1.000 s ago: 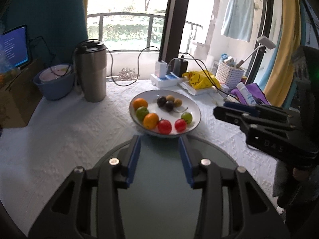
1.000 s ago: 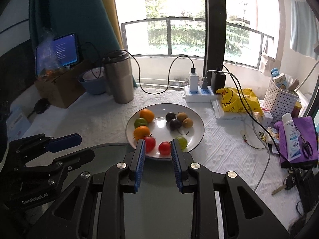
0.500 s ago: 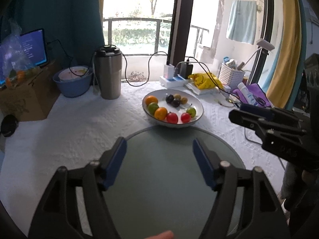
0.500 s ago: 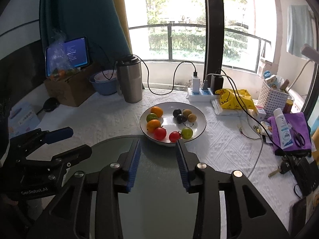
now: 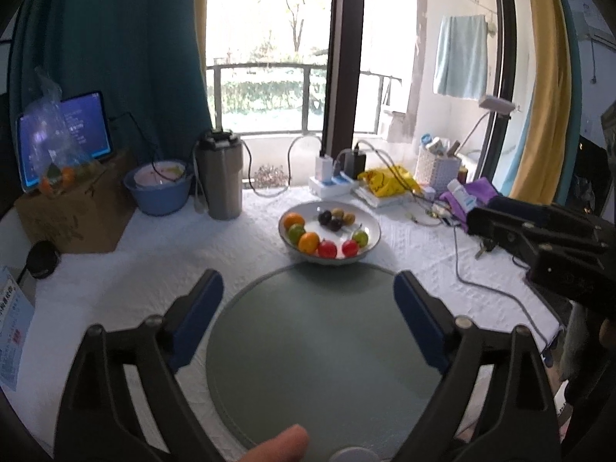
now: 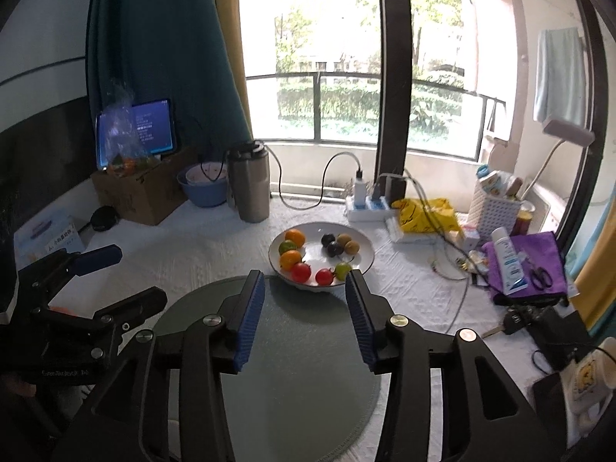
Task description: Organize fruits
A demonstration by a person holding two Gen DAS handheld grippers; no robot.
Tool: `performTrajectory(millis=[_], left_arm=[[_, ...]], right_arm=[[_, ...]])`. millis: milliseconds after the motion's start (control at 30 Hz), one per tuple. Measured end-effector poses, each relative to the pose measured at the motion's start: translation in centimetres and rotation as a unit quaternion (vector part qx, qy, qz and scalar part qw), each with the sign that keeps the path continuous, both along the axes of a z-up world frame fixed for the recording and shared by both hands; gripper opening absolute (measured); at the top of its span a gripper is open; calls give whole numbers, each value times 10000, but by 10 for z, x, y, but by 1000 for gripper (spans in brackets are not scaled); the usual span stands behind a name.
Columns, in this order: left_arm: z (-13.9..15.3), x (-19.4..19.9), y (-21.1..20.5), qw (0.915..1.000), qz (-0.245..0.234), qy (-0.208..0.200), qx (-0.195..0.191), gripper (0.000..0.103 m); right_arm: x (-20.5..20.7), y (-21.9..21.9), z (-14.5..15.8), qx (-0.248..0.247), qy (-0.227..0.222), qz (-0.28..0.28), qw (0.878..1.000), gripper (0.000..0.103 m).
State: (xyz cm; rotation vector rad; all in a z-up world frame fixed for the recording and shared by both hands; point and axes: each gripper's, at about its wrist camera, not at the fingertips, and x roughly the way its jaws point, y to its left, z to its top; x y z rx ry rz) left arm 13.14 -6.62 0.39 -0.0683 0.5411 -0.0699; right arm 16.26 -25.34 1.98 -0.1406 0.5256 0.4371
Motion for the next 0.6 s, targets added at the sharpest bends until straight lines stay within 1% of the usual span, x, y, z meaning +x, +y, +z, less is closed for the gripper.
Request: performTrajectory(millis=[100,233,267,300,367,433,467,500,600], left_arm=[[14,-10,-3,9997,-31,-222,-13,91],[32,-21,-8,9989,61,-466,58,91],[35,-23,-8,9986,72,-515,62,91],[40,-26,-8,9982,73,-589,62,91],[48,-32,-8,9973,69,-726,69,91],[54,-36,-9,9962,99,-849,146,91],[56,-37,-10,9958,127,-885,181,91],[59,-39,-10,9953,168,-931,222,91],[65,-42,-10,9945,212,-1003,217,91]], right_arm=[[-9,-5,12,46,-135,-52,9999,57],[-21,-12,27,124,-318,-96,9994,65],[-23,-13,30,138,-361,-106,9992,71],[-26,-14,33,157,-404,-110,9990,74],[-32,-17,40,192,-499,-118,9985,75],[-37,-19,45,209,-565,-115,9981,78],[-40,-20,48,220,-611,-121,9978,82],[-42,-21,50,227,-646,-128,9976,83],[-49,-24,56,242,-757,-158,9967,84]])
